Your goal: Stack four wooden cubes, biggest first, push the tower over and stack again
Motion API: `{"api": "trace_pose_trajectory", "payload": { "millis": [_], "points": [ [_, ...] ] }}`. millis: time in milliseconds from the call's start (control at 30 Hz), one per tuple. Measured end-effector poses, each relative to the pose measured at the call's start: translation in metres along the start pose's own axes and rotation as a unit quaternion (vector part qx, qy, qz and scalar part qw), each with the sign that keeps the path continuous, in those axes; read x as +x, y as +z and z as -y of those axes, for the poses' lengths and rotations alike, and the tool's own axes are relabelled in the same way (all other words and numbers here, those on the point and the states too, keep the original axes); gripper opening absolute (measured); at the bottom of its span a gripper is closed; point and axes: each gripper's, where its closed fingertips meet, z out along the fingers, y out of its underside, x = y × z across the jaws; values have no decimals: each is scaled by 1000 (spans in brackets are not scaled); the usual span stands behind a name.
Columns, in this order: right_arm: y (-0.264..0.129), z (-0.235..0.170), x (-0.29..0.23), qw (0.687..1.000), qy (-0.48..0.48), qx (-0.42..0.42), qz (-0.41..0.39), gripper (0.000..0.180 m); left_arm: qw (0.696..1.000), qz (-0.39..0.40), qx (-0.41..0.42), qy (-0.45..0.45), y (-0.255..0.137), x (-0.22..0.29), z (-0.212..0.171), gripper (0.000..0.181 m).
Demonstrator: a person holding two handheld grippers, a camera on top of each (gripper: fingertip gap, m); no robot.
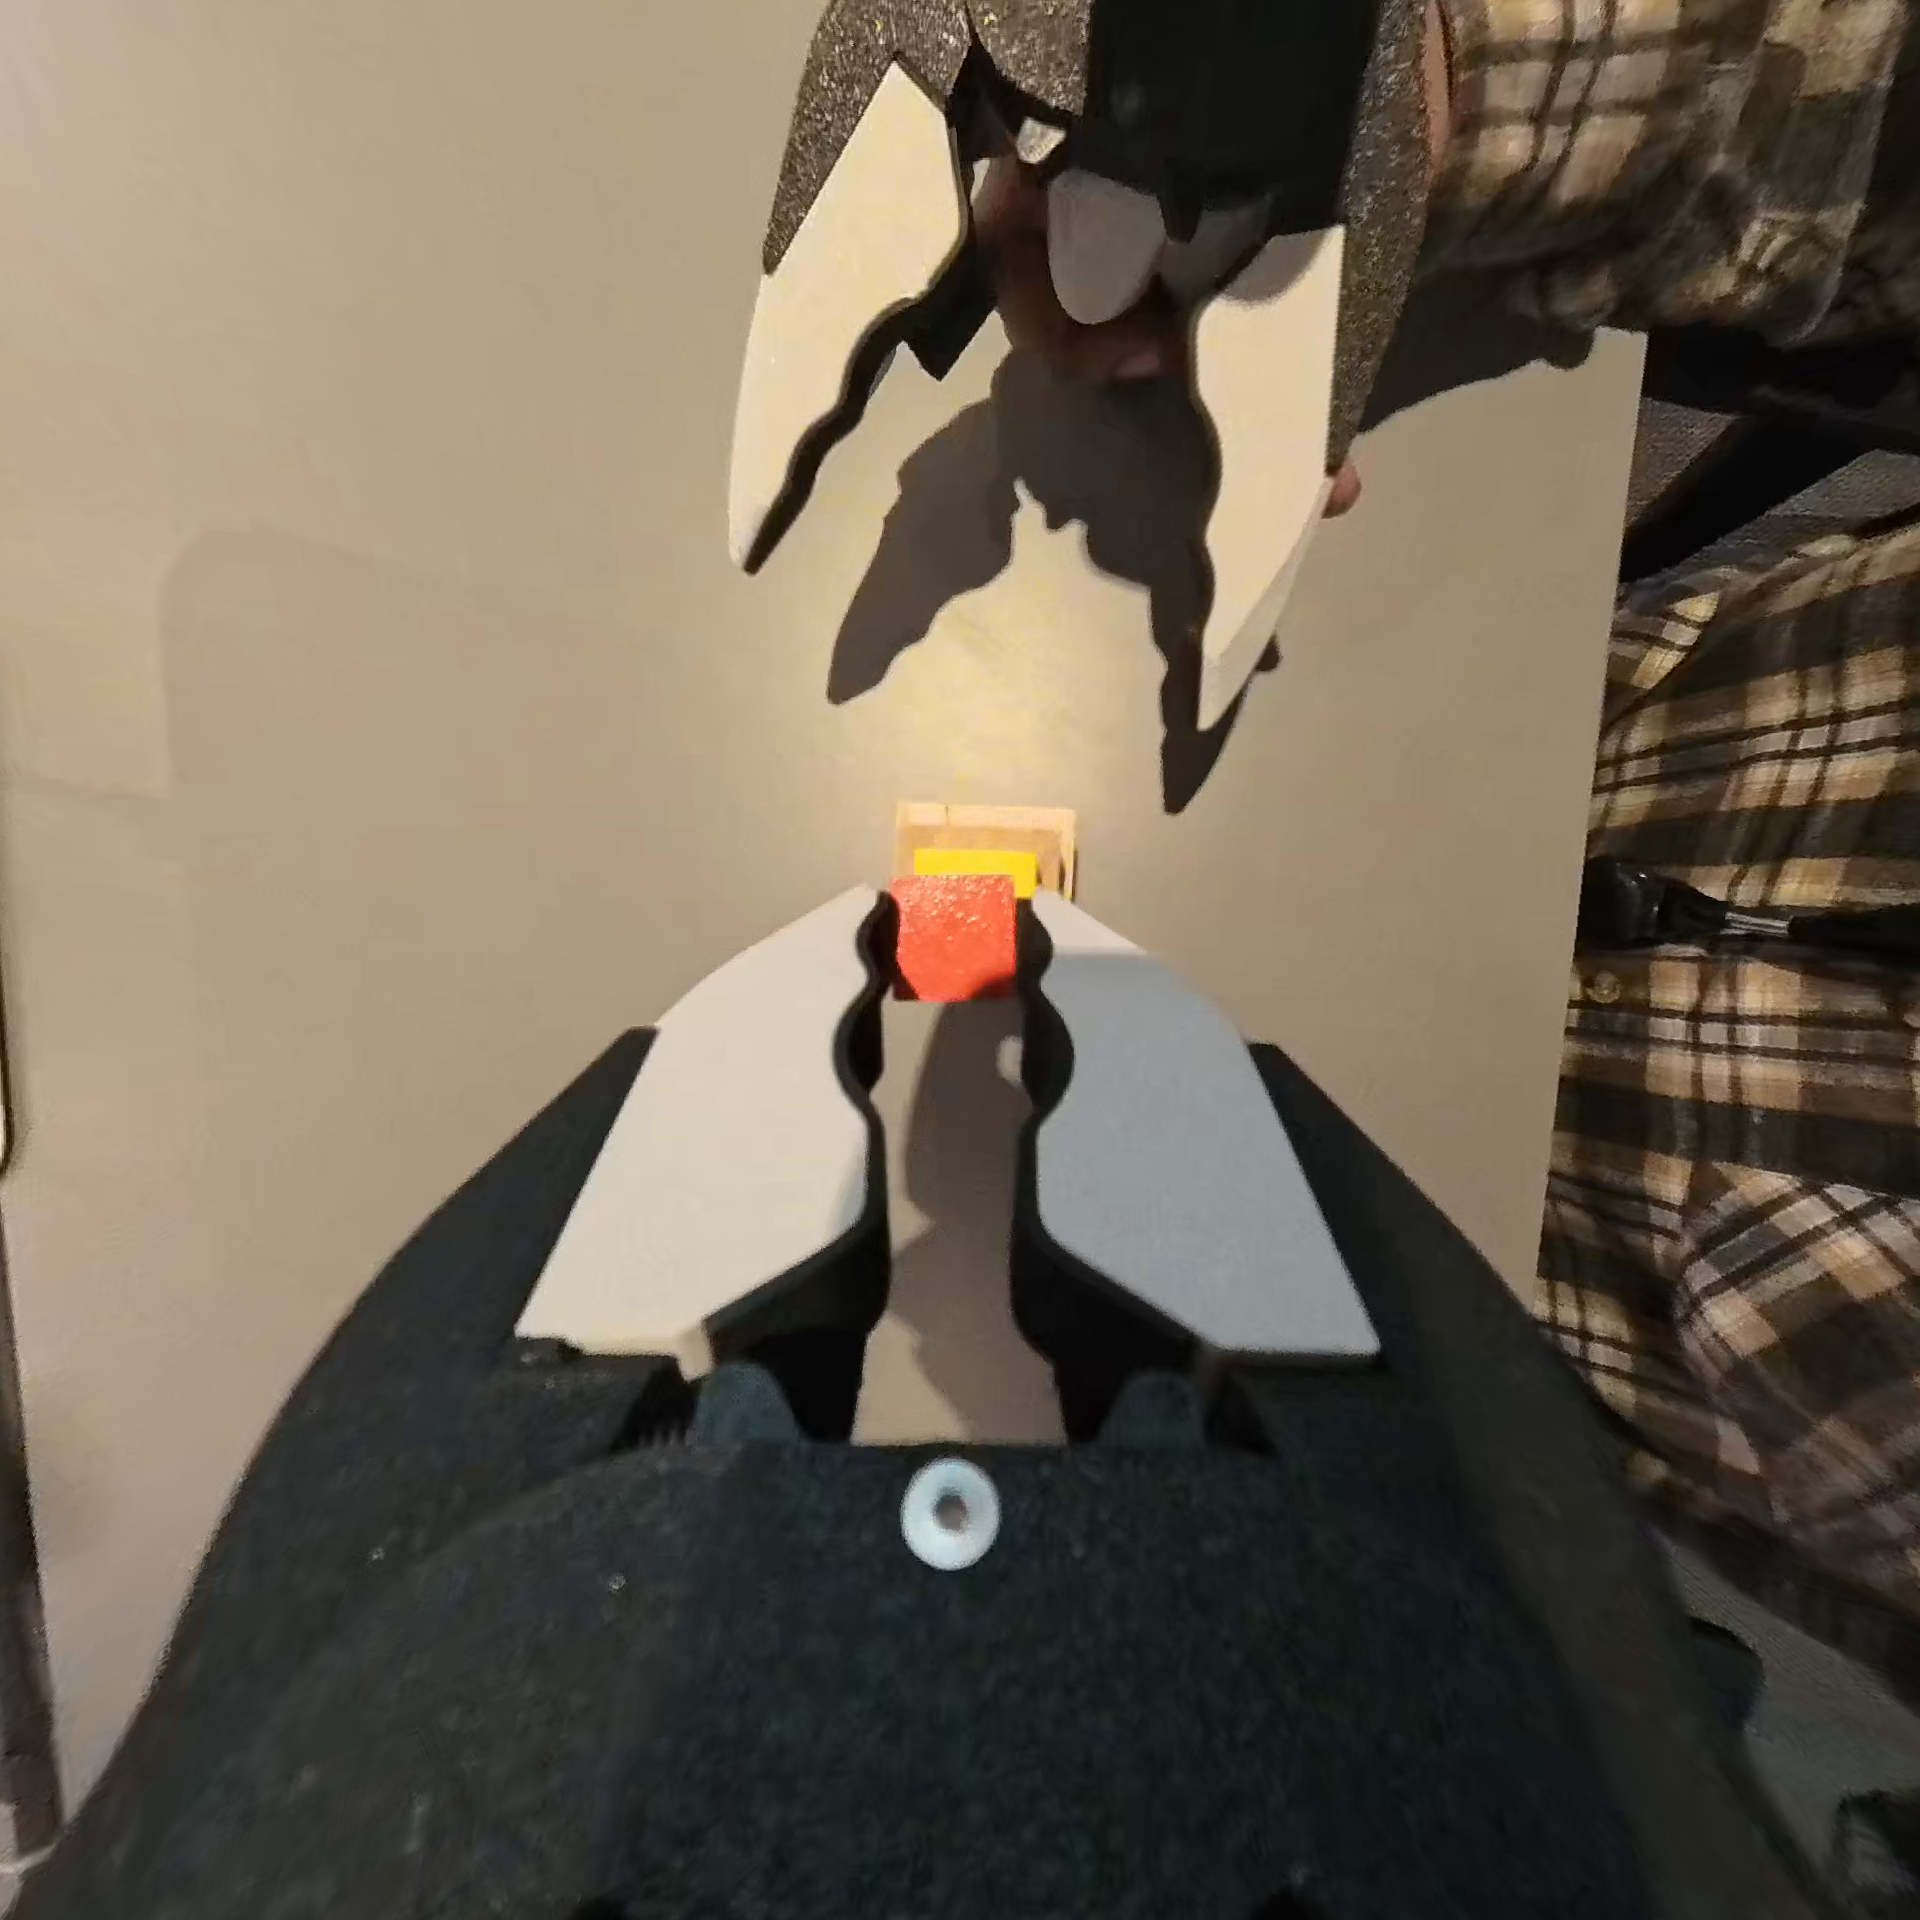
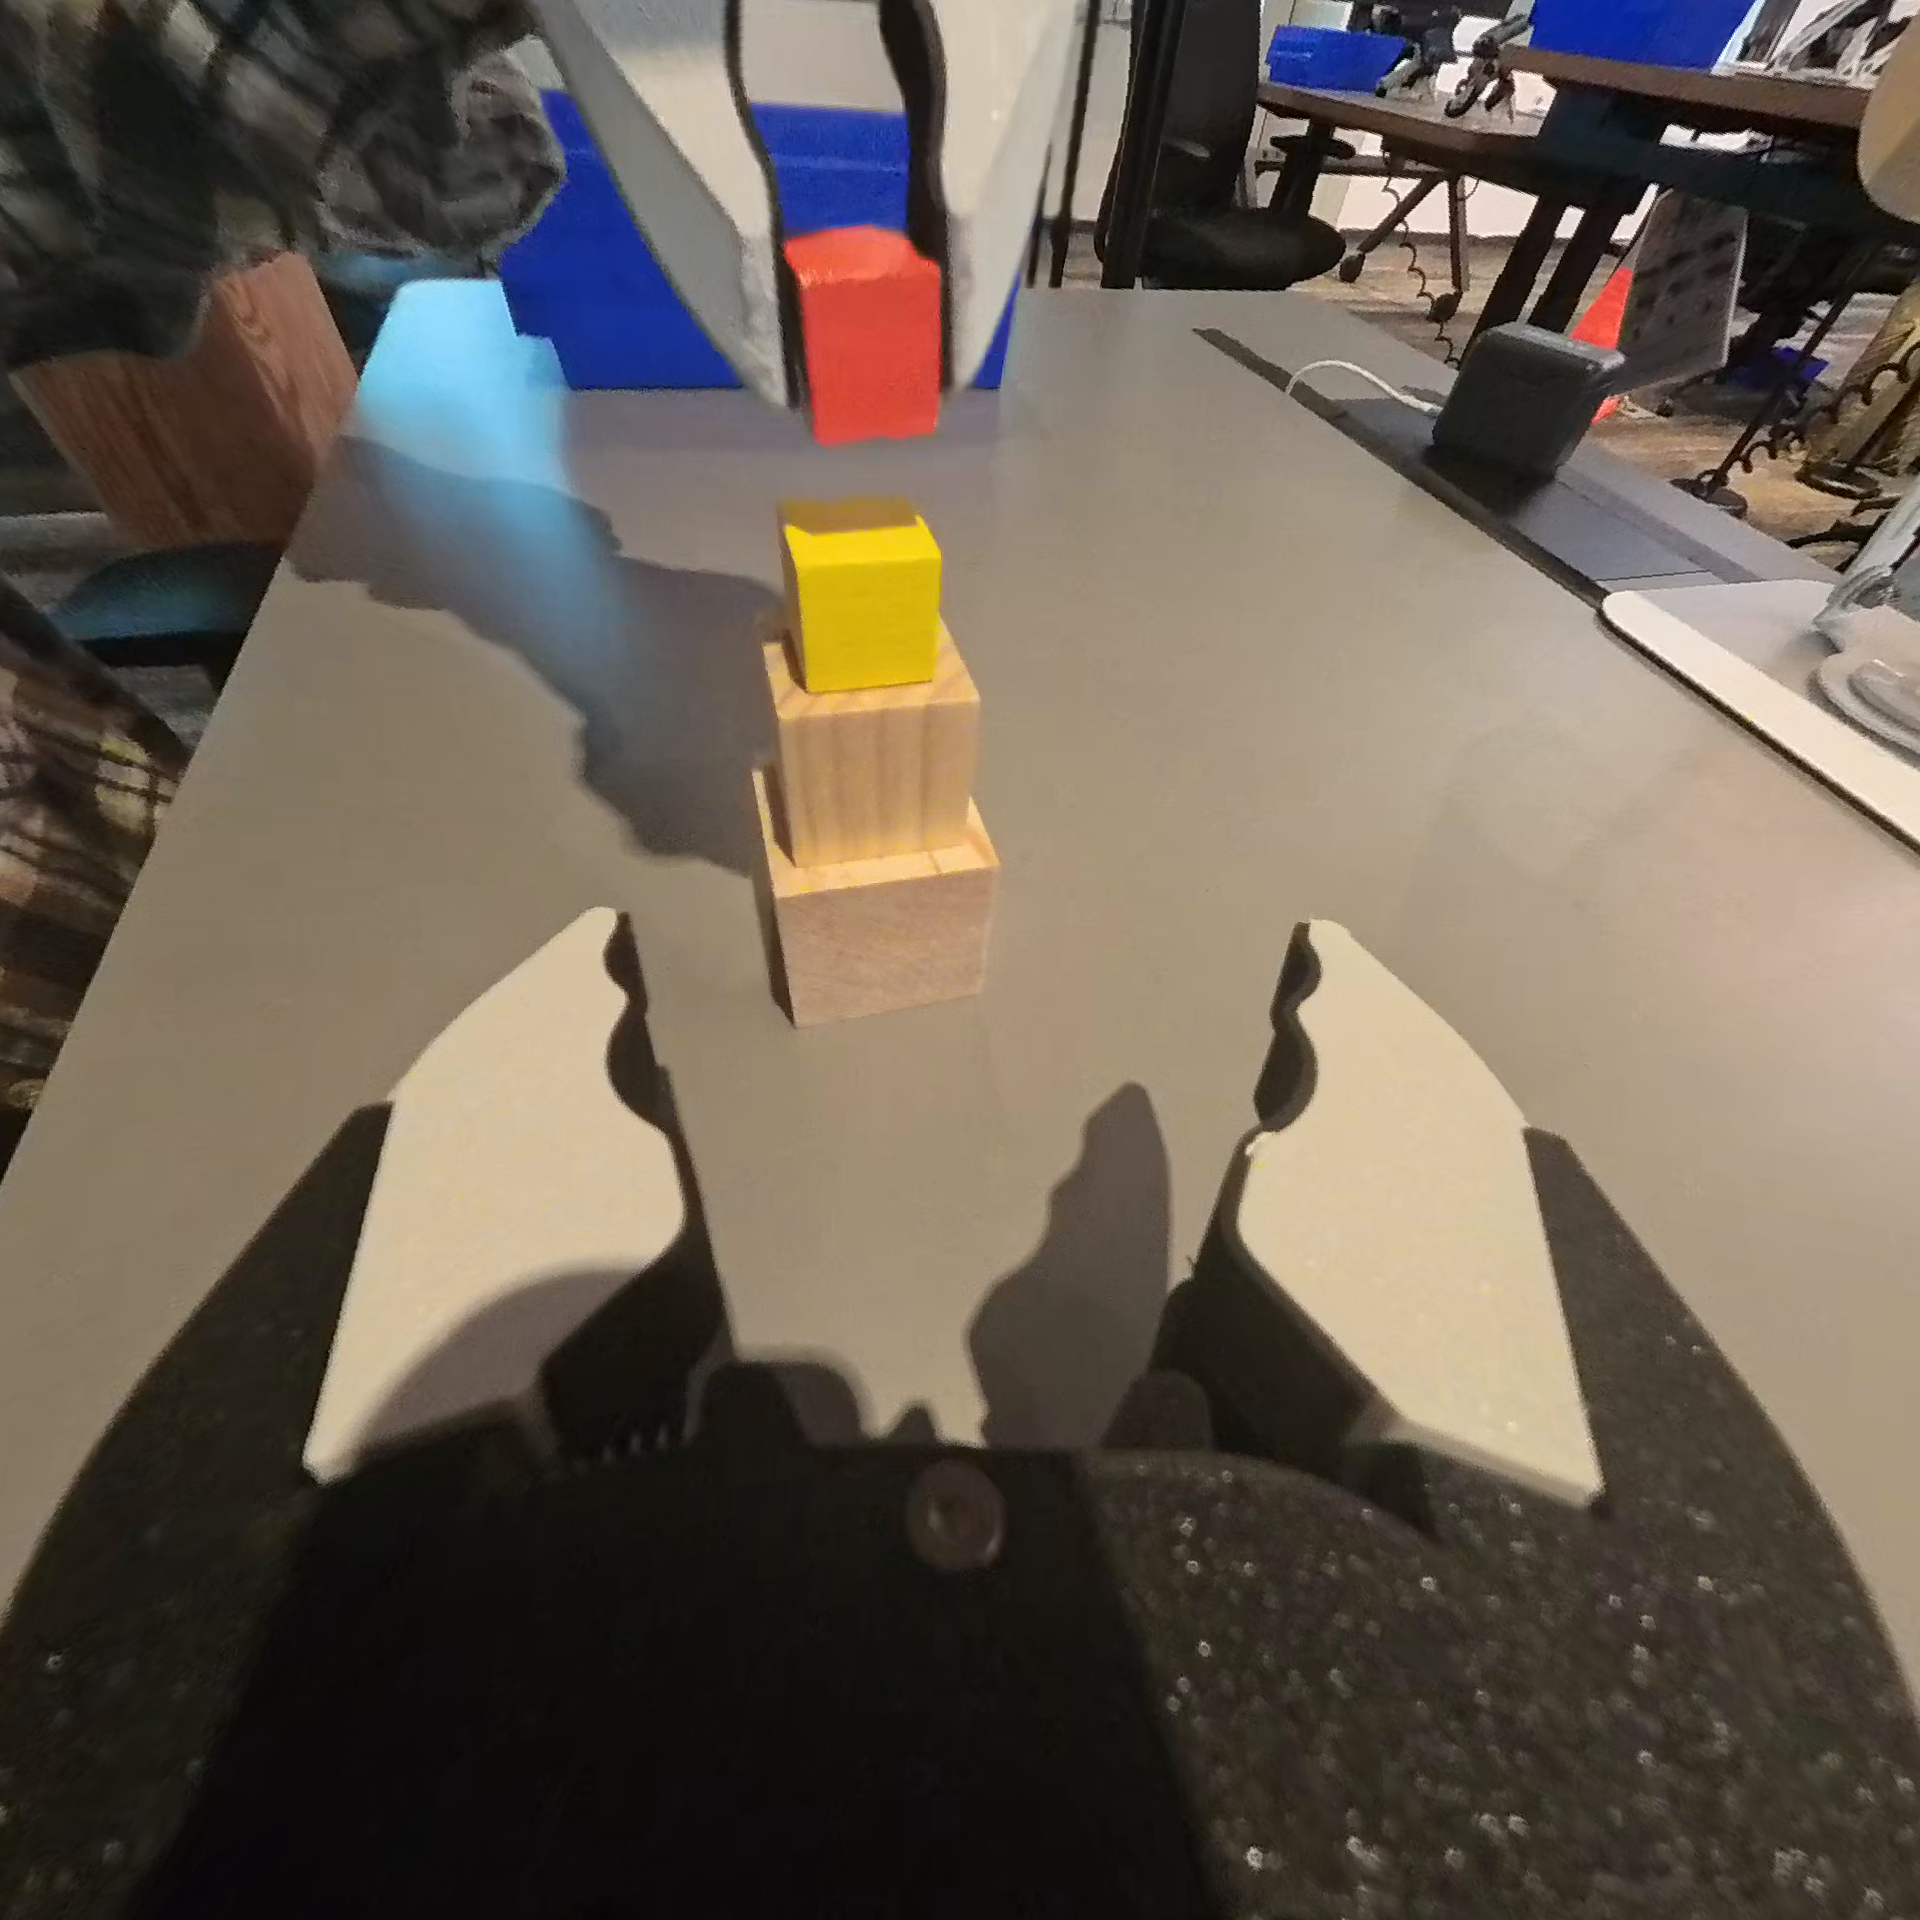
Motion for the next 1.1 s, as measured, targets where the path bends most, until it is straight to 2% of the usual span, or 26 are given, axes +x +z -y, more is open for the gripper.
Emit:
{"api": "trace_pose_trajectory", "payload": {
  "millis": [1100],
  "points": [
    [2, 0, 1, 1000, 3, -4, 2, 113, 1000, -26, 4, 14, 15, 3, -4, 22]
  ]
}}
